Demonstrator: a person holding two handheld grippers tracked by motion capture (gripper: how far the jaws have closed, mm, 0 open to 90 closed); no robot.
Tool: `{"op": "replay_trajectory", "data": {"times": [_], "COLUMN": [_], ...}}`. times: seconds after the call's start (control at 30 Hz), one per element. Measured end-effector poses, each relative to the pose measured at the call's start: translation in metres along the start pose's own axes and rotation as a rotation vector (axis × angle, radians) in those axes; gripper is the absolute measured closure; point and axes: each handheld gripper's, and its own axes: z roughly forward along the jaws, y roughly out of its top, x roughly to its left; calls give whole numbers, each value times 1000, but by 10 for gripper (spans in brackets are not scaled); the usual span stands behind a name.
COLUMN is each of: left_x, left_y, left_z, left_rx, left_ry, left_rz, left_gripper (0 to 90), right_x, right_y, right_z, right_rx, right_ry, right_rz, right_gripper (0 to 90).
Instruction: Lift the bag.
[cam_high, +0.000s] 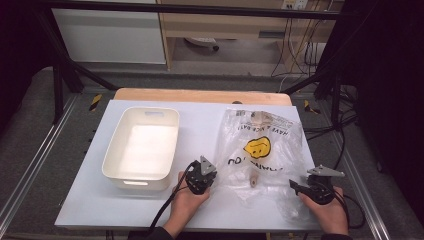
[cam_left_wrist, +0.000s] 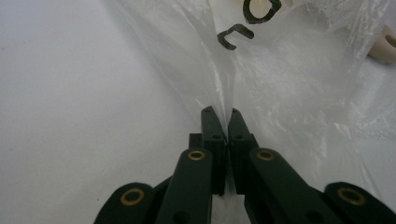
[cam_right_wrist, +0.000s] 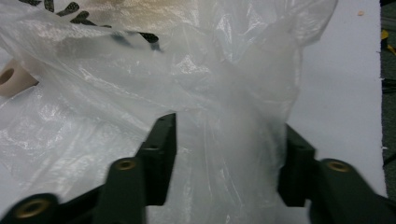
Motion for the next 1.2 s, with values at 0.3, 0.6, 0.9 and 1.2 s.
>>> {"op": "replay_trajectory", "data": {"times": [0.3, 0.6, 0.9, 1.2], "left_x": [0, 0, 9, 16], "left_y": [0, 0, 15, 38], "left_z": [0, 0, -9, -22], "left_rx": [-3, -3, -18, -38], "left_ry": [-1, -4, -50, -68], "left_rz": [-5, -7, -68, -61], "left_gripper": [895, 897, 900, 900], "right_x": [-2, 11, 18, 37], "right_y": [-15, -15, -7, 17], "right_z": [-4, -8, -1, 3], "right_rx": [15, 1, 5, -11], "right_ry": [-23, 55, 124, 176], "right_rz": [10, -87, -100, -141], "right_gripper": [160, 640, 900, 900]}}
